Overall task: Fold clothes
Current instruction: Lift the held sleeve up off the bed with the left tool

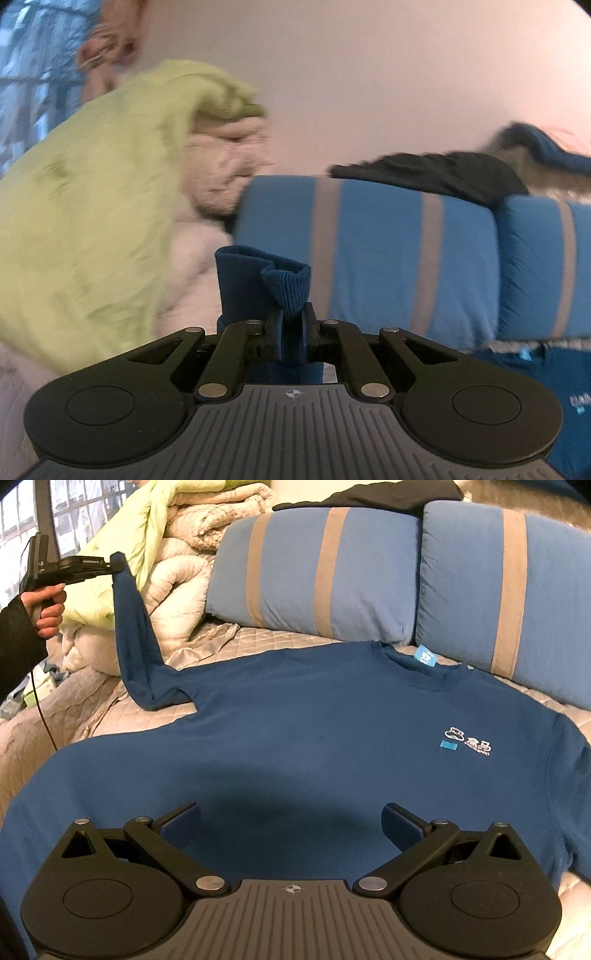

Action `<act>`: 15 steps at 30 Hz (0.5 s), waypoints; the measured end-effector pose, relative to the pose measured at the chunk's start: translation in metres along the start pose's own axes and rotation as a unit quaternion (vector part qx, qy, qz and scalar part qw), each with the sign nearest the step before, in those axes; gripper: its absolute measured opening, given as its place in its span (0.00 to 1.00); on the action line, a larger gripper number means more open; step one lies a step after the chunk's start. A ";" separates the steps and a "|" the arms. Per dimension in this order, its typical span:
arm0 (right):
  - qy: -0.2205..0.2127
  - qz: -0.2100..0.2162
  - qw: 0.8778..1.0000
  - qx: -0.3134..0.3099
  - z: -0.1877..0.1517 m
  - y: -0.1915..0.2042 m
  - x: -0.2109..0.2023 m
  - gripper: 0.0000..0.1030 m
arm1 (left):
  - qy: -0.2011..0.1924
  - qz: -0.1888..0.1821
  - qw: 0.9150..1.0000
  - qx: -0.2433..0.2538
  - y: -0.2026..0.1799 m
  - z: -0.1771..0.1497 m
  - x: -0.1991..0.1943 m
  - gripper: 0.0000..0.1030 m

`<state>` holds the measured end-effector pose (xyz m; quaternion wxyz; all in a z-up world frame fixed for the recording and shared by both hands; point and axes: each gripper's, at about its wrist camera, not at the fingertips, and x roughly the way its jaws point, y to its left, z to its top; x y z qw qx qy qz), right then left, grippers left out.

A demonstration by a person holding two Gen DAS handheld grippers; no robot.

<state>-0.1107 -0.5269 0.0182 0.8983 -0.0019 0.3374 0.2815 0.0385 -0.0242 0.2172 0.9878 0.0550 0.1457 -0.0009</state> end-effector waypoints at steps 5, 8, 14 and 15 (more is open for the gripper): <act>-0.002 -0.003 1.000 -0.001 -0.001 0.001 -0.001 1.00 | 0.003 -0.035 0.998 0.050 -0.041 -0.001 0.007 0.09; -0.002 -0.004 1.000 -0.004 -0.002 0.002 0.000 1.00 | 0.004 -0.058 0.996 0.074 -0.064 -0.001 0.011 0.09; -0.006 -0.001 1.000 0.006 -0.002 -0.002 -0.001 1.00 | 0.008 -0.102 0.988 0.114 -0.103 -0.005 0.017 0.09; -0.007 0.000 1.000 0.007 -0.002 -0.002 -0.001 1.00 | 0.008 -0.109 0.987 0.121 -0.110 -0.006 0.017 0.09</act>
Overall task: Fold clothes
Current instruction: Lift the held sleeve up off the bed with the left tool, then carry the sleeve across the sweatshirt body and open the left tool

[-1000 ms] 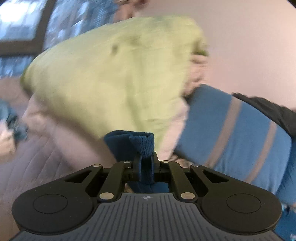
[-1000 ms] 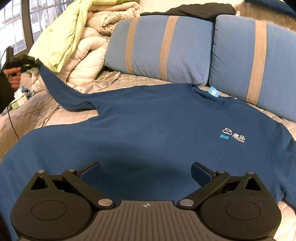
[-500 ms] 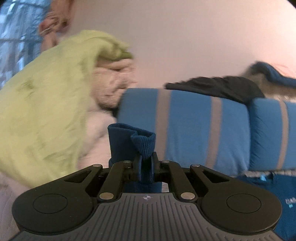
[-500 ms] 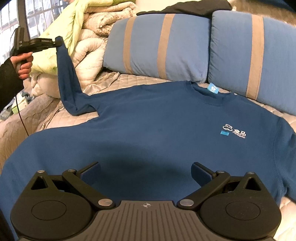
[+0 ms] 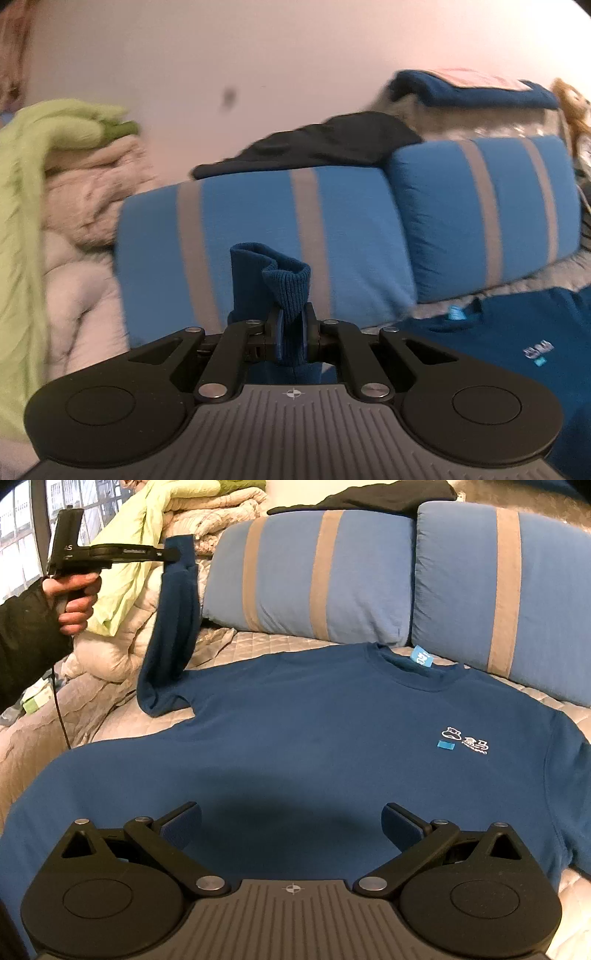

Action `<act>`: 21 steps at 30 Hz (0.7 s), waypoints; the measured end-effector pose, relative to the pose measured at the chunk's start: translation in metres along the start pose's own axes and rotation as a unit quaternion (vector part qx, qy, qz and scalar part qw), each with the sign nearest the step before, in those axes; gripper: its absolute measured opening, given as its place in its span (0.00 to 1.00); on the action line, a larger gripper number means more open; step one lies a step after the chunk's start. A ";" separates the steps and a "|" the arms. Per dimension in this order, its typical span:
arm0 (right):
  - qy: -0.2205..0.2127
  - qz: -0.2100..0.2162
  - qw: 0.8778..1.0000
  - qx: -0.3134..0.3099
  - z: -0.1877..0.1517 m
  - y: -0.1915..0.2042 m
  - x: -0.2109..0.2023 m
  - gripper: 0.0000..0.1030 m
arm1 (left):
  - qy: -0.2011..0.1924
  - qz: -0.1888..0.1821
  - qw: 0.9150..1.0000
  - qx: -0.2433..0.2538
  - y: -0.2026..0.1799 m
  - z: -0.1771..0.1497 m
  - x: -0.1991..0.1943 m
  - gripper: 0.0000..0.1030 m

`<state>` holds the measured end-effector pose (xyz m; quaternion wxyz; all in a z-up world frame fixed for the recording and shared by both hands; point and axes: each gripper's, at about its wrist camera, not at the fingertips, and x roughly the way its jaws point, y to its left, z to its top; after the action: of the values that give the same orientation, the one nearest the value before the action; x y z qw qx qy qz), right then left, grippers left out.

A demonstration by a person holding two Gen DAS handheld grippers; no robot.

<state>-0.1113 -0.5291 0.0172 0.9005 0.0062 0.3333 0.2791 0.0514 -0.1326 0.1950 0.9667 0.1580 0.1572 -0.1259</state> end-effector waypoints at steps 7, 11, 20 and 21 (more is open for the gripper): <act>0.002 0.000 1.000 0.002 0.000 0.001 0.000 1.00 | -0.017 -0.055 0.997 0.050 -0.047 0.012 0.007 0.09; 0.009 -0.004 1.000 -0.003 0.000 0.005 0.001 1.00 | -0.027 -0.087 0.993 0.081 -0.077 0.021 0.008 0.09; 0.010 -0.008 1.000 0.005 0.000 0.005 0.001 1.00 | -0.011 -0.222 0.967 0.124 -0.135 0.025 0.010 0.46; 0.011 -0.008 1.000 0.004 -0.001 0.005 0.001 1.00 | -0.010 -0.223 0.967 0.123 -0.136 0.024 0.009 0.52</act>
<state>-0.1134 -0.5240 0.0170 0.8990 0.0039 0.3445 0.2704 0.0263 -0.2672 0.1772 0.8889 0.2353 0.1622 -0.3581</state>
